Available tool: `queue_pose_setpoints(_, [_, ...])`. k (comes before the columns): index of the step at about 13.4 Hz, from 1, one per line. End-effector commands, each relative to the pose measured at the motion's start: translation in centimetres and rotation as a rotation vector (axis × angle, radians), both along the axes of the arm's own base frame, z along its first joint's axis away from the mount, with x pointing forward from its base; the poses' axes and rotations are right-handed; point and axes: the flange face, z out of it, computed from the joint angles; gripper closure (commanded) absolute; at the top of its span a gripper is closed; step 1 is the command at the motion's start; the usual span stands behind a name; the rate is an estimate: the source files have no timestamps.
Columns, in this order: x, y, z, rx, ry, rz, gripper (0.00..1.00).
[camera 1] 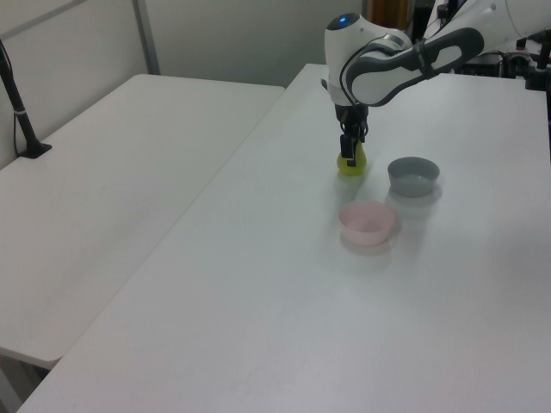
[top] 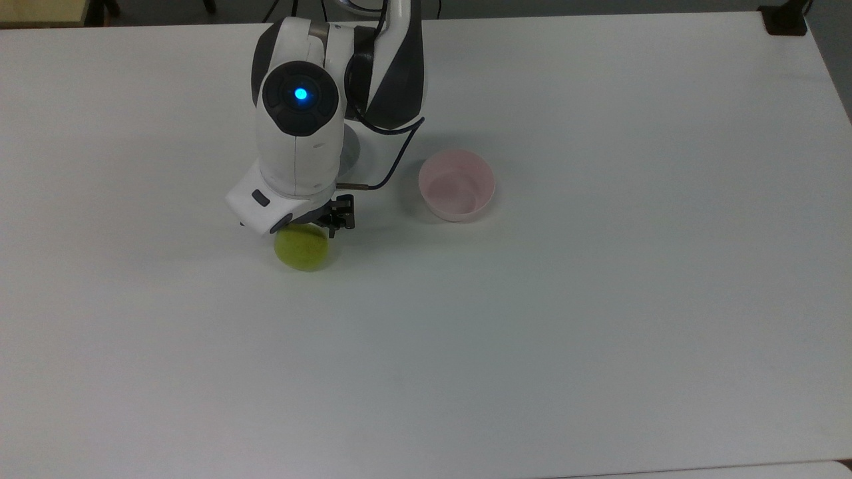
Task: Pick up a pear from the bowl
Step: 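Lower the held pear onto the table surface, then open the gripper, release the pear, and raise the gripper away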
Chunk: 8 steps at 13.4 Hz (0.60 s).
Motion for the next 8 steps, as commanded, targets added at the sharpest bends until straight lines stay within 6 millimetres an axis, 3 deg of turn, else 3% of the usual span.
queue_pose_setpoints(1, [-0.1, 0.1, 4.3, 0.024, -0.067, -0.016, 0.00])
queue_pose_setpoints(6, [-4.3, -0.4, 15.3, 0.084, -0.078, -0.095, 0.00])
queue_pose_setpoints(8, [-6.9, -0.4, 18.3, 0.111, -0.046, -0.104, 0.00])
